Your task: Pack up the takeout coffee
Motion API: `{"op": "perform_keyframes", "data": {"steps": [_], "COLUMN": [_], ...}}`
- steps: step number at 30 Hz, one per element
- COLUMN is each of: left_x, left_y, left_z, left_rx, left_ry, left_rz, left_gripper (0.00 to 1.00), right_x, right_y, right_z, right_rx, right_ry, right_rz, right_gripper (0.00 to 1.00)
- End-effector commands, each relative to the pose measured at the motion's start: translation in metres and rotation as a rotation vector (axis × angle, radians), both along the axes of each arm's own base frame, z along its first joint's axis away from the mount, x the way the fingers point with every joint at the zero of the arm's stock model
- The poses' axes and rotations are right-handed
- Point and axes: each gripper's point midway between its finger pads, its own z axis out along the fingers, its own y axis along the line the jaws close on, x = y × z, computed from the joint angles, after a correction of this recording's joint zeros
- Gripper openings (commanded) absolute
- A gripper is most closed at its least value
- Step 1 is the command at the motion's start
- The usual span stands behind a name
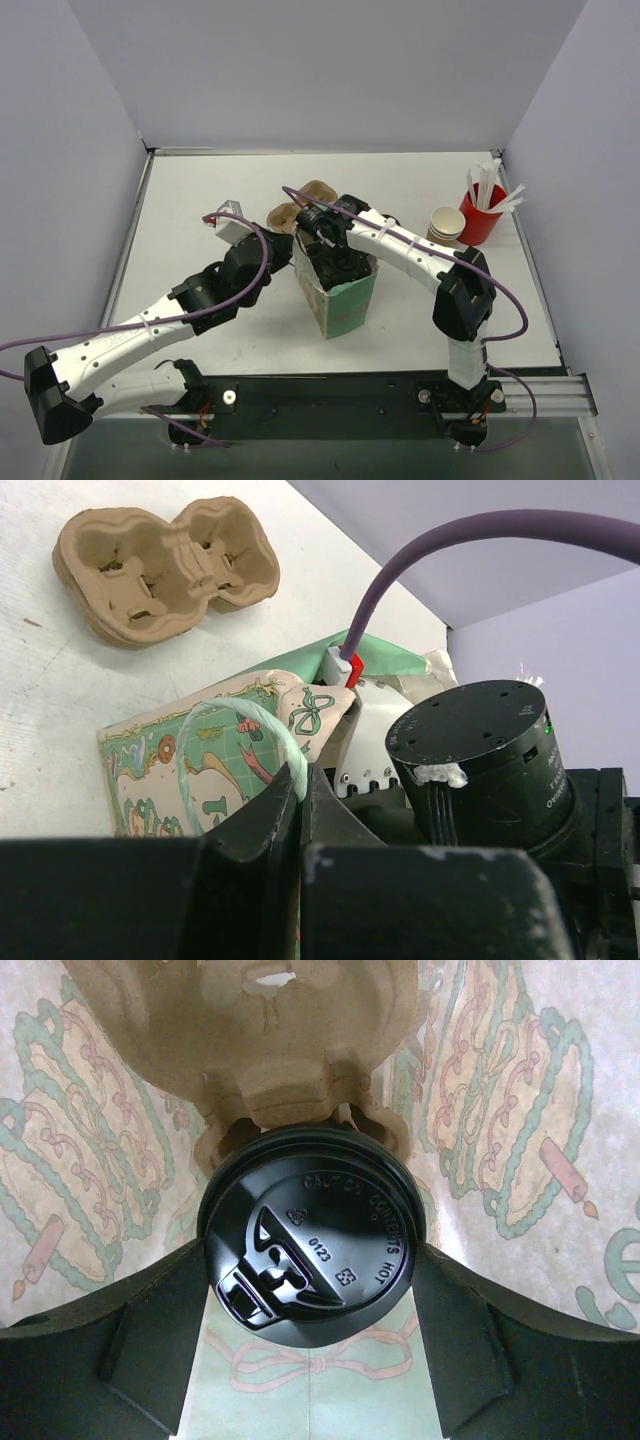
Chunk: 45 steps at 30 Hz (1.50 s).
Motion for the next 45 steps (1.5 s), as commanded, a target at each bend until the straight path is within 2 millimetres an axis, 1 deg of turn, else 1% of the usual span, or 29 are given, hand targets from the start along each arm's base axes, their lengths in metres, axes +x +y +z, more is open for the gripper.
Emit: {"op": "perform_keyframes", "data": {"steps": [1,6,10,12,16,26,28,30,31,33,34,35,37,38,41,45], "left_x": [0.001,0.001,0.001,0.001,0.000,0.000,0.000,0.000,0.000,0.001,0.001,0.002,0.002,0.003,0.004,0.005], "left_y": [-0.013,-0.015,-0.016,-0.015,-0.014,-0.013,-0.013,-0.012,-0.011,-0.009,-0.009,-0.008,-0.008,-0.008,-0.009,-0.009], "left_z": [0.024,0.022,0.023,0.018,0.018,0.017,0.017,0.018,0.018,0.018,0.018,0.017,0.018,0.019,0.021,0.022], "left_rx": [-0.040,-0.037,-0.032,-0.014,-0.007,0.009,0.012,0.017,0.022,0.033,0.039,0.045,0.054,0.056,0.066,0.072], "left_ry": [-0.037,-0.031,-0.030,-0.015,-0.013,-0.012,-0.012,-0.017,-0.016,-0.016,-0.018,-0.019,-0.028,-0.033,-0.042,-0.049], "left_rz": [-0.041,-0.045,-0.049,-0.049,-0.049,-0.051,-0.053,-0.051,-0.049,-0.041,-0.038,-0.037,-0.038,-0.039,-0.041,-0.041], "left_gripper": [0.00,0.00,0.00,0.00,0.00,0.00,0.00,0.00,0.00,0.00,0.00,0.00,0.00,0.00,0.00,0.00], "right_x": [-0.017,-0.014,-0.014,-0.015,-0.014,-0.014,-0.014,-0.011,-0.008,-0.004,-0.001,0.004,0.008,0.011,0.016,0.014], "right_y": [-0.010,-0.011,-0.012,-0.013,-0.013,-0.014,-0.014,-0.012,-0.009,-0.006,-0.003,-0.006,-0.005,-0.002,0.000,0.000], "right_z": [-0.003,-0.007,-0.015,-0.018,-0.023,-0.028,-0.026,-0.019,-0.009,0.000,0.012,0.017,0.027,0.035,0.047,0.050], "right_rx": [-0.041,-0.048,-0.056,-0.062,-0.070,-0.078,-0.074,-0.057,-0.042,-0.028,-0.014,-0.025,-0.016,0.002,0.013,0.006], "right_ry": [0.044,0.029,0.036,0.043,0.044,0.046,0.039,0.025,0.013,0.001,-0.012,-0.040,-0.054,-0.071,-0.093,-0.071], "right_rz": [0.020,0.021,0.019,0.021,0.022,0.022,0.019,0.017,0.019,0.020,0.023,0.019,0.018,0.019,0.017,0.025], "right_gripper": [0.12,0.12,0.12,0.11,0.12,0.11,0.11,0.11,0.11,0.11,0.11,0.11,0.11,0.11,0.11,0.11]}}
